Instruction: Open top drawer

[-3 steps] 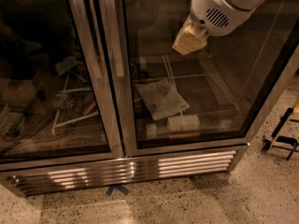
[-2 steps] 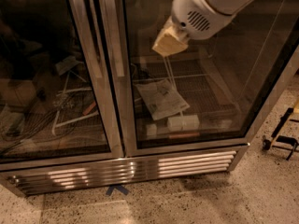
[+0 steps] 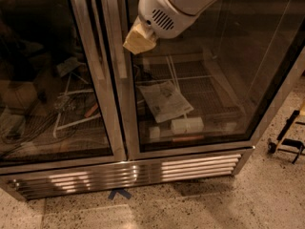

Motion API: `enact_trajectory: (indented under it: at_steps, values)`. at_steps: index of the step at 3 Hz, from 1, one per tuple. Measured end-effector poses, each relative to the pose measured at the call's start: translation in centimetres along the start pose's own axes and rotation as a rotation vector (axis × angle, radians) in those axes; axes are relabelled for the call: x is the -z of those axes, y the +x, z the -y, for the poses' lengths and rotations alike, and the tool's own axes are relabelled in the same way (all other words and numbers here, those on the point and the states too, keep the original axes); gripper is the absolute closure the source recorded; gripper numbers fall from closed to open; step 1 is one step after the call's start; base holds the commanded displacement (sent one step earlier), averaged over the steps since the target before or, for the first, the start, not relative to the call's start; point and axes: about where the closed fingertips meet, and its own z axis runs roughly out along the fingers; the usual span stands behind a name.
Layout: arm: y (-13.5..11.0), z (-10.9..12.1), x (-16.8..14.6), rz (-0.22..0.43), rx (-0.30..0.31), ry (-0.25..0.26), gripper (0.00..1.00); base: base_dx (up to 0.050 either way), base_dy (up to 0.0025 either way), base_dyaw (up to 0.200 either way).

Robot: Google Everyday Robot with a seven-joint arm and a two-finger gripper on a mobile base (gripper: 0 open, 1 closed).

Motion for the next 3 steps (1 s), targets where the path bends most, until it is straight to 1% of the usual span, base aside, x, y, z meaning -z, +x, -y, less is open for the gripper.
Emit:
enact_trajectory:
  at_steps: [1, 2, 3]
  values:
    - [-2.5, 0.1, -2.0, 0.009, -0.005, 0.005, 1.00, 0.000, 0.00000, 0.000]
    - [-5.5, 0.5, -4.2, -0.005, -0.062, 0.041, 1.00, 0.000, 0.00000, 0.000]
    - [-6.7, 0.9, -5.3, -0.021, -0.144, 0.075, 1.00, 0.000, 0.00000, 0.000]
